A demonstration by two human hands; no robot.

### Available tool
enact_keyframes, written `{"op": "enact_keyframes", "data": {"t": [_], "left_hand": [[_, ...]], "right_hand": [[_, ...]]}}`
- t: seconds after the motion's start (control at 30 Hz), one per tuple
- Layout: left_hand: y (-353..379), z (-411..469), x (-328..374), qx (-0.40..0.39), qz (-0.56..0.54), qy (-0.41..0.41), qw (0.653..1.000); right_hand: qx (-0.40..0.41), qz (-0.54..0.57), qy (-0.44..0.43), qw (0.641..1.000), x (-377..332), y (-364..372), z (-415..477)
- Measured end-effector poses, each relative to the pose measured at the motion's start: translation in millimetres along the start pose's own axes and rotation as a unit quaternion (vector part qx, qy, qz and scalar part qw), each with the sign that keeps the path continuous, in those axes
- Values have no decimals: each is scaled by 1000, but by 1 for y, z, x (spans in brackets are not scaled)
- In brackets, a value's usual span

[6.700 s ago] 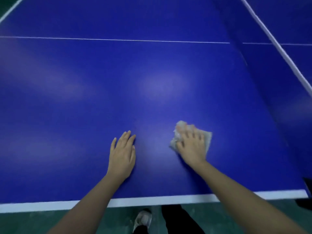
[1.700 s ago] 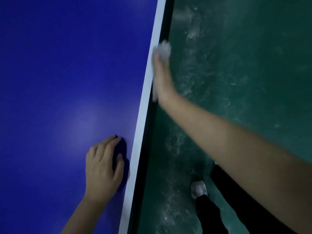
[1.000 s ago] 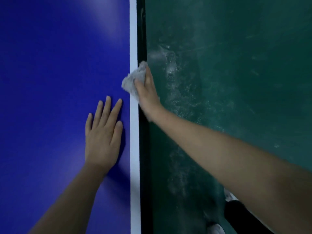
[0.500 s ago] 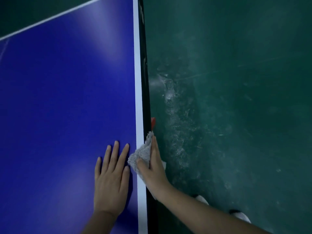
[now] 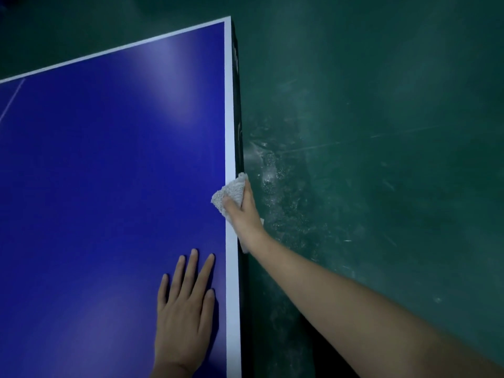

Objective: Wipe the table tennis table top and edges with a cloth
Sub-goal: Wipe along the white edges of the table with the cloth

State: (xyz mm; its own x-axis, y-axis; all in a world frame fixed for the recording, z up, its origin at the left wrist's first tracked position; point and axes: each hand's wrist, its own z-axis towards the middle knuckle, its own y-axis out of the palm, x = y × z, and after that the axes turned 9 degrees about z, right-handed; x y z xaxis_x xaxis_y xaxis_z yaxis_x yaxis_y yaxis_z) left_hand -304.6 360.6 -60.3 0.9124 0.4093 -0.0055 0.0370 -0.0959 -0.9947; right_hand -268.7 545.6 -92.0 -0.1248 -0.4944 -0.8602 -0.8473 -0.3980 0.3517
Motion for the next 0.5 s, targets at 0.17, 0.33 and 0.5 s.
{"op": "enact_keyframes", "data": {"t": [0.17, 0.33, 0.5], "left_hand": [[-1, 1, 0, 2, -6, -2, 1000], [0, 3, 2, 14, -11, 1, 1000], [0, 3, 5, 51, -20, -10, 998]], "right_hand": [[-15, -6, -8, 1000, 25, -2, -35], [-24, -24, -31, 999, 33, -6, -45], [-51, -54, -40, 996, 30, -13, -38]]}}
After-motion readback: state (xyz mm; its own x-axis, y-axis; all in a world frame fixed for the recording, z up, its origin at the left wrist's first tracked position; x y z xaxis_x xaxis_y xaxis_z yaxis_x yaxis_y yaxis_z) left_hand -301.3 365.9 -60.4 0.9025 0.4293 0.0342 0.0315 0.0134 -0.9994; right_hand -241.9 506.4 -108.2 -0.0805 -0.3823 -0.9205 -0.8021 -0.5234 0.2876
